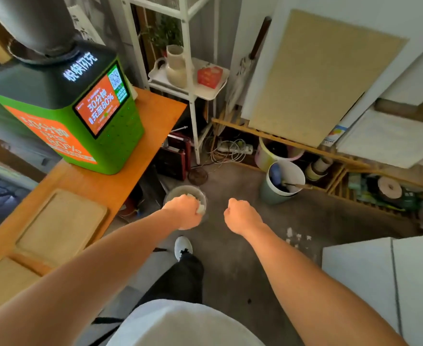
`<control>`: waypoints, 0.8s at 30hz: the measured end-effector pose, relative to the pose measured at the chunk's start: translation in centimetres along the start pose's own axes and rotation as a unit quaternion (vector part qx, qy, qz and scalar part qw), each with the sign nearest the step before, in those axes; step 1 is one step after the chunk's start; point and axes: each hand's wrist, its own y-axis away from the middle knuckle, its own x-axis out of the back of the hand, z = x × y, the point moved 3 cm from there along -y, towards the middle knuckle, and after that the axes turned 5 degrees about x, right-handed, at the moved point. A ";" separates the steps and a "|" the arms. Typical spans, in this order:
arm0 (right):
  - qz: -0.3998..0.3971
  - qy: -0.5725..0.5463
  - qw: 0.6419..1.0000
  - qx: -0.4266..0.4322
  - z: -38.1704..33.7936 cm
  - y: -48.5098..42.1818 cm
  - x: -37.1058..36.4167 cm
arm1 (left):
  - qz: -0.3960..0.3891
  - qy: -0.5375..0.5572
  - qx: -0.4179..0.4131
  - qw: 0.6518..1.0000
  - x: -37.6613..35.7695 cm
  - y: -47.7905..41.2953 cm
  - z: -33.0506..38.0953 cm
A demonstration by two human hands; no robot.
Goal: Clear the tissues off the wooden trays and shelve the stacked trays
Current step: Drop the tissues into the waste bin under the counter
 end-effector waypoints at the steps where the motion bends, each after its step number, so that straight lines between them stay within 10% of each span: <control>1: -0.009 0.001 1.000 -0.007 0.1 -1.7 -0.1 | -0.013 -0.010 -0.001 1.000 0.0 -1.8 -0.5; 10: -0.072 -0.047 0.996 -0.017 -0.9 -15.8 -2.6 | -0.123 -0.027 0.060 0.990 -1.3 -15.0 -6.1; 24: -0.173 -0.045 0.984 0.029 3.6 -39.0 -25.8 | -0.153 0.099 0.190 0.965 -21.7 -37.9 -14.4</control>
